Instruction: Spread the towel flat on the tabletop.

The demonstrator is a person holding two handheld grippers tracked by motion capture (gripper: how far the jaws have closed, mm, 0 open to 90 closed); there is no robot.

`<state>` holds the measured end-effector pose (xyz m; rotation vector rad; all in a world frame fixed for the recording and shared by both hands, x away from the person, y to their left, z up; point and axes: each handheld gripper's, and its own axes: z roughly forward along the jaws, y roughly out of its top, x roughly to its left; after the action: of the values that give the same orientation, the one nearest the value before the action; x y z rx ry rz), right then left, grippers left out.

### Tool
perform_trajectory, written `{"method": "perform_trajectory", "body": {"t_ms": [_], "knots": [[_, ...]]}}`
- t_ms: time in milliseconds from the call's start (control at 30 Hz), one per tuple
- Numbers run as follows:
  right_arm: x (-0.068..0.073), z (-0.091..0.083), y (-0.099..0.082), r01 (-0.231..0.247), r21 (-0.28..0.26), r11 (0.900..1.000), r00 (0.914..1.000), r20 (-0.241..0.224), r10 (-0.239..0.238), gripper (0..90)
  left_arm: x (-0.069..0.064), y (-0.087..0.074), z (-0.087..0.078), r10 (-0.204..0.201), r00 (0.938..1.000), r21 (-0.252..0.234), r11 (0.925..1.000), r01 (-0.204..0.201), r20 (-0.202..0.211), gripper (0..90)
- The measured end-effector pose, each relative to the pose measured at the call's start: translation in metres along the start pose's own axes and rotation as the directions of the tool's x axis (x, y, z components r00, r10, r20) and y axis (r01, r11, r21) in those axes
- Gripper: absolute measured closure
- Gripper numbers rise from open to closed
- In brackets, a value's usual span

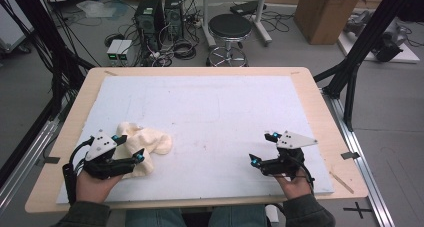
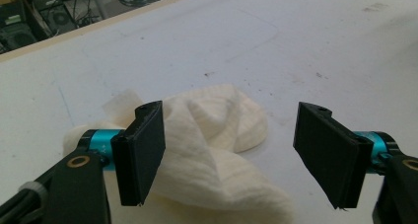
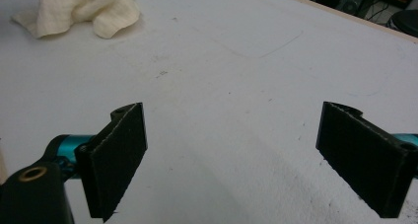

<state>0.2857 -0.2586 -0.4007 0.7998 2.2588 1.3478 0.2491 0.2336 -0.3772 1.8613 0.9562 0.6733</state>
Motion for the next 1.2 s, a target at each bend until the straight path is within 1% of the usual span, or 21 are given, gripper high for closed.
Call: {"method": "perform_trajectory", "body": {"t_ms": [200,300,367,400,467,633,733,767,833,900,933,967,1000,1067,1100,1133,1167,1200], "knots": [[0.001,0.001,-0.001,-0.003,0.008,1.0,1.0,0.001,0.003,11.3,0.012,0.001,0.002,-0.029,0.9986,0.0,0.9996,0.029,-0.045,27.4],[0.002,0.001,0.0,-0.002,0.011,0.9999,1.0,0.0,0.002,11.3,0.014,0.0,0.005,-0.031,0.9982,0.008,0.9995,0.031,-0.052,27.2],[0.003,0.002,0.0,0.011,0.014,0.9998,0.9999,0.0,-0.011,11.3,0.016,-0.001,0.008,-0.029,0.998,0.016,0.9994,0.03,-0.055,26.8],[0.003,0.001,0.0,0.007,0.017,0.9998,1.0,0.003,-0.007,11.3,0.018,-0.002,0.012,-0.032,0.9977,0.026,0.9991,0.033,-0.06,26.7],[0.003,0.0,-0.001,0.005,0.015,0.9999,1.0,0.005,-0.005,11.3,0.019,-0.003,0.015,-0.037,0.9973,0.028,0.9988,0.039,-0.063,26.6],[0.001,-0.002,-0.002,0.005,0.012,0.9999,0.9999,0.01,-0.005,11.3,0.021,-0.009,0.026,-0.053,0.9959,0.056,0.9968,0.057,-0.073,26.4],[0.001,-0.002,-0.002,0.007,0.014,0.9999,0.9999,0.008,-0.007,11.3,0.023,-0.012,0.034,-0.058,0.9959,0.084,0.9944,0.064,-0.07,26.4],[0.001,-0.001,-0.002,0.012,0.012,0.9999,0.9999,0.009,-0.012,11.3,0.025,-0.014,0.039,-0.057,0.9953,0.11,0.9918,0.065,-0.079,26.4],[0.002,-0.001,-0.002,0.008,0.018,0.9998,1.0,0.003,-0.008,11.3,0.025,-0.015,0.041,-0.059,0.9947,0.119,0.9905,0.069,-0.084,26.7],[0.002,-0.001,-0.002,0.013,0.016,0.9998,0.9999,0.006,-0.013,11.3,0.027,-0.016,0.045,-0.065,0.9937,0.129,0.9887,0.076,-0.091,29.7],[0.002,0.0,-0.002,0.016,0.015,0.9998,0.9999,0.004,-0.016,11.3,0.028,-0.017,0.049,-0.057,0.9947,0.156,0.9852,0.07,-0.086,34.8],[0.002,0.0,-0.002,0.016,0.015,0.9998,0.9999,0.004,-0.016,11.3,0.028,-0.017,0.049,-0.057,0.9947,0.156,0.9852,0.07,-0.086,39.0],[0.002,0.0,-0.002,0.015,0.018,0.9997,0.9999,0.002,-0.015,11.3,0.029,-0.018,0.052,-0.055,0.9956,0.169,0.9833,0.067,-0.076,39.0],[0.002,0.001,-0.002,0.013,0.023,0.9996,0.9999,0.001,-0.013,11.3,0.029,-0.019,0.057,-0.041,0.9959,0.204,0.9774,0.056,-0.08,40.7],[0.002,0.003,-0.002,0.019,0.026,0.9995,0.9998,-0.002,-0.019,11.3,0.029,-0.02,0.059,-0.035,0.9966,0.218,0.9747,0.051,-0.075,46.2],[0.002,0.003,-0.002,0.019,0.026,0.9995,0.9998,-0.002,-0.019,11.3,0.029,-0.021,0.061,-0.034,0.9967,0.226,0.9728,0.05,-0.073,46.2],[0.003,0.003,-0.002,0.017,0.026,0.9995,0.9999,-0.001,-0.017,11.3,0.03,-0.022,0.062,-0.035,0.9968,0.236,0.9704,0.051,-0.071,48.3],[0.003,0.003,-0.003,0.018,0.026,0.9995,0.9998,-0.003,-0.018,11.3,0.03,-0.023,0.064,-0.042,0.9973,0.247,0.9674,0.055,-0.06,52.0]]}}
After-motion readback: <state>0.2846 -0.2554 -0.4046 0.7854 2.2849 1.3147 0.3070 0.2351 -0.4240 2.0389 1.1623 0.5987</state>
